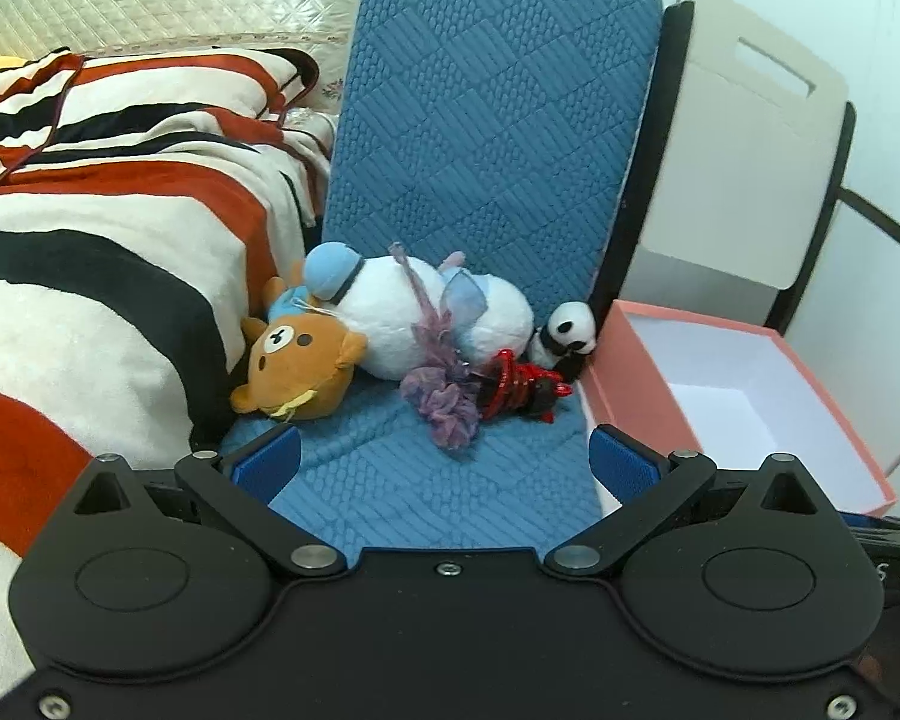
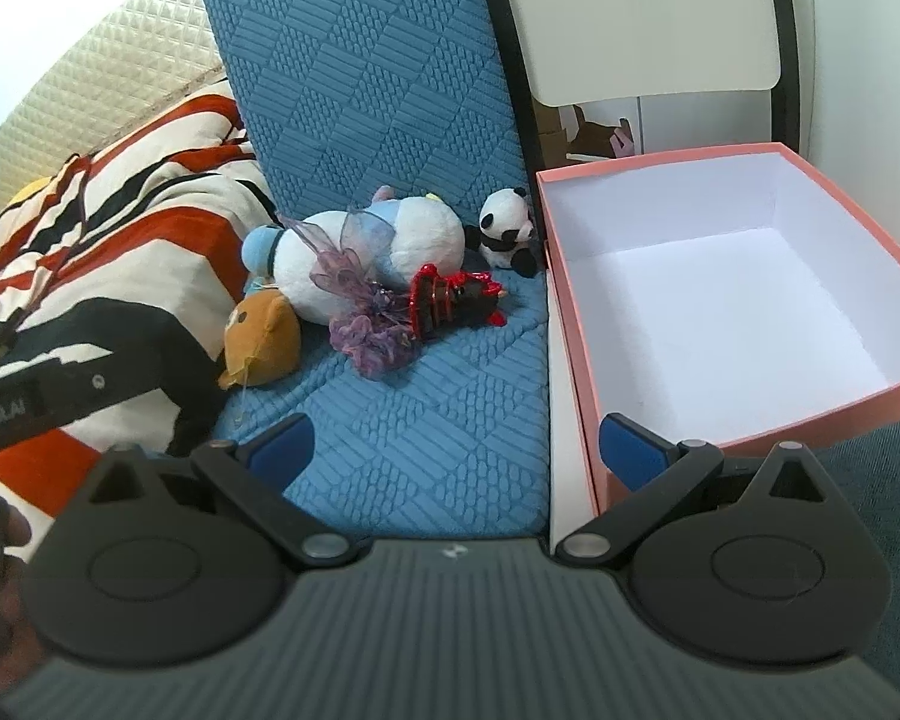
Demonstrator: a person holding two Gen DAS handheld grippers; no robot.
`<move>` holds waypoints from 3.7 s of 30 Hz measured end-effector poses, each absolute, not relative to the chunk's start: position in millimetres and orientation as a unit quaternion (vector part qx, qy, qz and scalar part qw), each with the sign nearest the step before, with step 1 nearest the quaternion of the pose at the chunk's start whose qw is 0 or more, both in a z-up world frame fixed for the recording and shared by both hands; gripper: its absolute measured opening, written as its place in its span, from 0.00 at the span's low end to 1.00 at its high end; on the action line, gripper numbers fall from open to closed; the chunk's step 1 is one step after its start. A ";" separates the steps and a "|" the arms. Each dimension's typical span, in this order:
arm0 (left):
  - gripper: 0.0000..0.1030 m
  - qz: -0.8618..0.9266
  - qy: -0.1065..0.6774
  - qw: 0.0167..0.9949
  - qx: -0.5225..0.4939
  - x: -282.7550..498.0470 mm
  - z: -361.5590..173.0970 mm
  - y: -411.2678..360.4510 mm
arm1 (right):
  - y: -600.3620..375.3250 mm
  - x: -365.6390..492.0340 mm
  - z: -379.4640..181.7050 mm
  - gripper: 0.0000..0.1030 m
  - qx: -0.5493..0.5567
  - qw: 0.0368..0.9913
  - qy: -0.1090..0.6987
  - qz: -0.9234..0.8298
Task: Organize objects
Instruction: 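Move the right gripper toward the red-and-black toy figure on the seat, then close the right gripper on the red-and-black toy figure, then lift the red-and-black toy figure off the seat with the right gripper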
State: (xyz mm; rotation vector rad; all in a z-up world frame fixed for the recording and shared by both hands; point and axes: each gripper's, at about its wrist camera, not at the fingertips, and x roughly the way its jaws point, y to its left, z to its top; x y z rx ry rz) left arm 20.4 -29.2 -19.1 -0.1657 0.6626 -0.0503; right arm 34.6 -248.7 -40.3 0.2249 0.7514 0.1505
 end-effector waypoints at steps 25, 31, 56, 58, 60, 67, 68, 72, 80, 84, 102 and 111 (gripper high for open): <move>0.97 -0.016 0.355 0.931 -0.085 127.1 -71.7 -18.2 | -216.2 118.1 -79.4 0.71 0.077 0.933 0.334 0.110; 0.95 -0.013 0.373 0.922 -0.100 157.1 -91.4 -12.2 | -205.9 145.9 -87.2 0.64 0.056 0.934 0.335 0.110; 0.72 -0.025 0.467 0.876 -0.118 257.3 -173.1 -12.4 | -195.5 253.7 -133.9 0.58 0.041 0.929 0.361 0.073; 0.68 -0.034 0.473 0.872 -0.122 261.3 -177.8 -15.1 | -197.6 260.7 -137.8 0.52 0.051 0.927 0.366 0.069; 0.64 -0.039 0.479 0.868 -0.124 264.2 -181.3 -19.1 | -200.4 267.0 -142.3 0.49 0.070 0.923 0.373 0.066; 0.28 -0.037 0.499 0.855 -0.136 272.4 -195.3 -22.1 | -209.4 277.1 -155.1 0.49 0.092 0.918 0.383 0.042; 0.27 -0.038 0.501 0.854 -0.137 272.0 -195.5 -20.7 | -212.0 277.2 -156.0 0.49 0.100 0.919 0.380 0.039; 0.22 -0.039 0.502 0.853 -0.133 266.7 -196.5 -22.7 | -215.4 275.1 -156.7 0.50 0.108 0.922 0.370 0.045; 0.19 -0.041 0.498 0.854 -0.143 264.8 -194.1 -16.4 | -224.2 276.0 -165.2 0.61 0.120 0.917 0.376 0.052; 0.19 -0.041 0.499 0.853 -0.146 266.0 -195.5 -19.0 | -230.9 274.1 -170.4 0.62 0.140 0.913 0.379 0.054; 0.12 -0.050 0.494 0.851 -0.173 257.2 -186.2 -10.2 | -262.4 275.7 -191.9 0.50 0.356 0.825 0.434 0.071; 0.10 -0.050 0.485 0.851 -0.196 244.5 -177.0 2.9 | -245.0 263.8 -153.2 0.20 0.276 0.877 0.384 0.084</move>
